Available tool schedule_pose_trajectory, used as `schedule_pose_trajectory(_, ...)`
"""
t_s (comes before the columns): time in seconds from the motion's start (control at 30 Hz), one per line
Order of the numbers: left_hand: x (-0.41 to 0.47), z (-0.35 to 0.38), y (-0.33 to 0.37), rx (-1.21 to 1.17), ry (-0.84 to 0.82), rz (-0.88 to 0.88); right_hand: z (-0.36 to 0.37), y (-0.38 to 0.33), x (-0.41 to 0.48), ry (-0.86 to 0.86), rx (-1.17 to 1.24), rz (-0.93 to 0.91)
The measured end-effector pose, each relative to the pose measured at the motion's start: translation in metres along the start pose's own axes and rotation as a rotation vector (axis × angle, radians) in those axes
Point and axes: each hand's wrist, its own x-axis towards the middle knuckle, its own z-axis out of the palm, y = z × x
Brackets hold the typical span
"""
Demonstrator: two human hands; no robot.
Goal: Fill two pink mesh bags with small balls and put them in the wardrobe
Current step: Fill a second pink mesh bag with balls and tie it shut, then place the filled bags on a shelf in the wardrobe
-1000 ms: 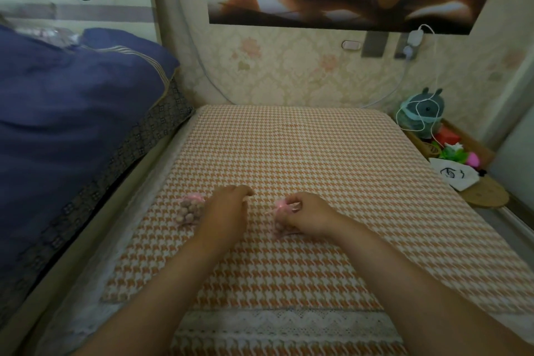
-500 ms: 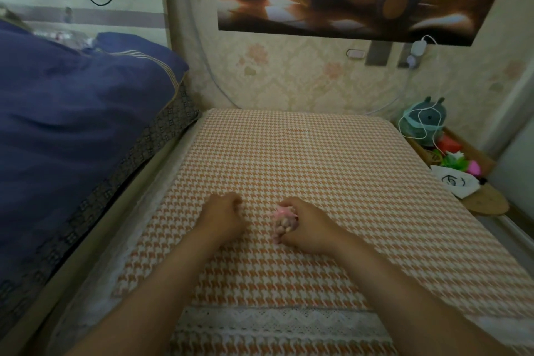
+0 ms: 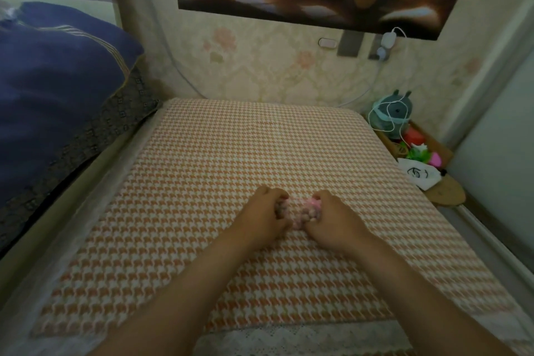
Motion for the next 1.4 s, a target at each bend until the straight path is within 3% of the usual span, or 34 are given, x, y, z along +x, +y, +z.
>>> schedule_pose_trajectory(0.17, 0.012, 0.007, -0.004, 0.188, -0.148, 0.052, 0.002, 0.026, 0.001, -0.03, 0.01, -0.195)
schedule_pose_trajectory(0.5, -0.002, 0.002, -0.026, 0.09, -0.058, 0.07, 0.019, 0.024, 0.028, -0.071, -0.059, -0.365)
schedule_pose_trajectory(0.9, 0.013, -0.001, -0.001, 0.017, -0.073, -0.123, 0.001, 0.035, 0.027, -0.191, 0.141, -0.263)
schedule_pose_trajectory(1.0, 0.023, -0.009, 0.043, -0.054, -0.077, -0.155, -0.03, 0.033, 0.012, -0.225, 0.205, -0.182)
schedule_pose_trajectory(1.13, 0.052, -0.033, 0.13, -0.063, -0.163, -0.016, -0.107, 0.045, -0.004, -0.239, 0.255, -0.112)
schedule_pose_trajectory(1.4, 0.128, -0.069, 0.378, -0.137, -0.342, 0.174, -0.36, 0.111, -0.062, -0.029, 0.418, 0.16)
